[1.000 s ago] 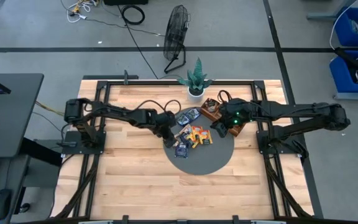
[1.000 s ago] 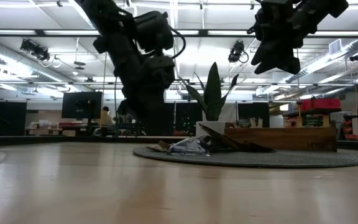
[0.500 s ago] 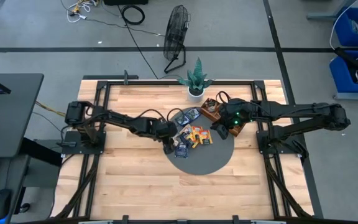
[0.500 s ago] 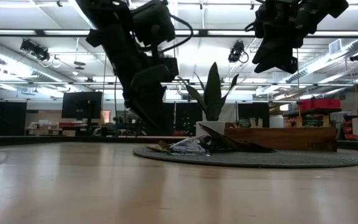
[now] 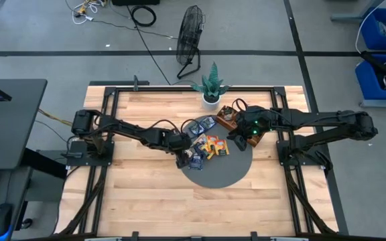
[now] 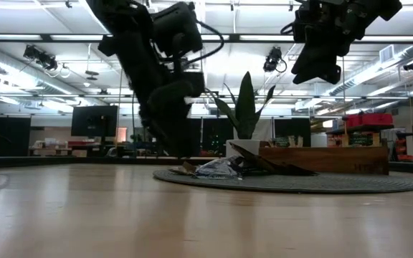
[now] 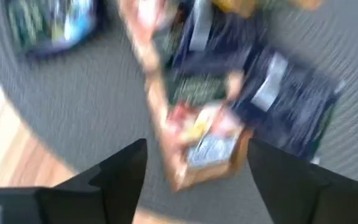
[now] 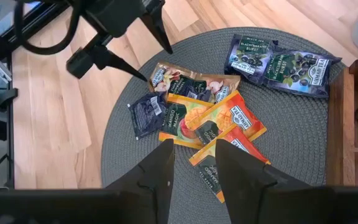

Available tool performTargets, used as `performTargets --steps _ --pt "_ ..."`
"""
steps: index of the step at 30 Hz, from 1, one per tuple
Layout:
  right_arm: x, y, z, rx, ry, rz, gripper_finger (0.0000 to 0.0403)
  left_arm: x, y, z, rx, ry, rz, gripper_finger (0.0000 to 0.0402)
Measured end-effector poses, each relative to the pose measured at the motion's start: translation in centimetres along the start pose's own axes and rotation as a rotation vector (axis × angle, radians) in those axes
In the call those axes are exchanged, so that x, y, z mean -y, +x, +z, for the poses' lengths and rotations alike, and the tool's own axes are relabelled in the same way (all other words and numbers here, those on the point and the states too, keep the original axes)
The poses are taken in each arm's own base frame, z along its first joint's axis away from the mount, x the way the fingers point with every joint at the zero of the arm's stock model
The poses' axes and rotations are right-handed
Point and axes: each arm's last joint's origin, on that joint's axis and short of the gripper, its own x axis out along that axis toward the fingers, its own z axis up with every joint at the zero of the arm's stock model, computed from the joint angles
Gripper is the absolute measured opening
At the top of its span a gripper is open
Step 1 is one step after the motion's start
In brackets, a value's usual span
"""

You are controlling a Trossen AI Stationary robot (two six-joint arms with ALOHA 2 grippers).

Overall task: Pick & Place Tea
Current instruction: Put the brown tea tag into the wooden organizer

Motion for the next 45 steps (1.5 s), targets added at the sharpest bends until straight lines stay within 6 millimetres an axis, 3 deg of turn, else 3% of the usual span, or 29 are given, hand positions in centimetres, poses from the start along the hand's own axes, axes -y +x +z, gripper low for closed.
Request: performTargets --steps 7,15,23,37,45 --pt "0.0 0.0 0.0 -0.005 -0.014 -0.002 0.0126 0.0 1.6 -0.7 -0.048 0.002 0.015 0.031" --pt "0.0 0.0 -0.1 -0.009 -0.028 -0.004 0.0126 0.0 1.7 -0.7 -0.044 -0.019 0.017 0.0285" --pt "0.0 0.0 -0.1 -0.009 -0.031 -0.004 0.0126 0.1 1.7 -0.8 -0.048 -0.016 0.009 0.021" --pt "0.0 0.0 -0.1 -0.006 -0.024 -0.007 0.0126 0.2 1.3 -0.7 -0.061 -0.016 -0.019 0.0018" --pt "0.0 0.0 0.0 -0.001 -0.025 0.003 0.0126 0.0 -1.7 0.4 0.025 0.015 -0.033 0.0015"
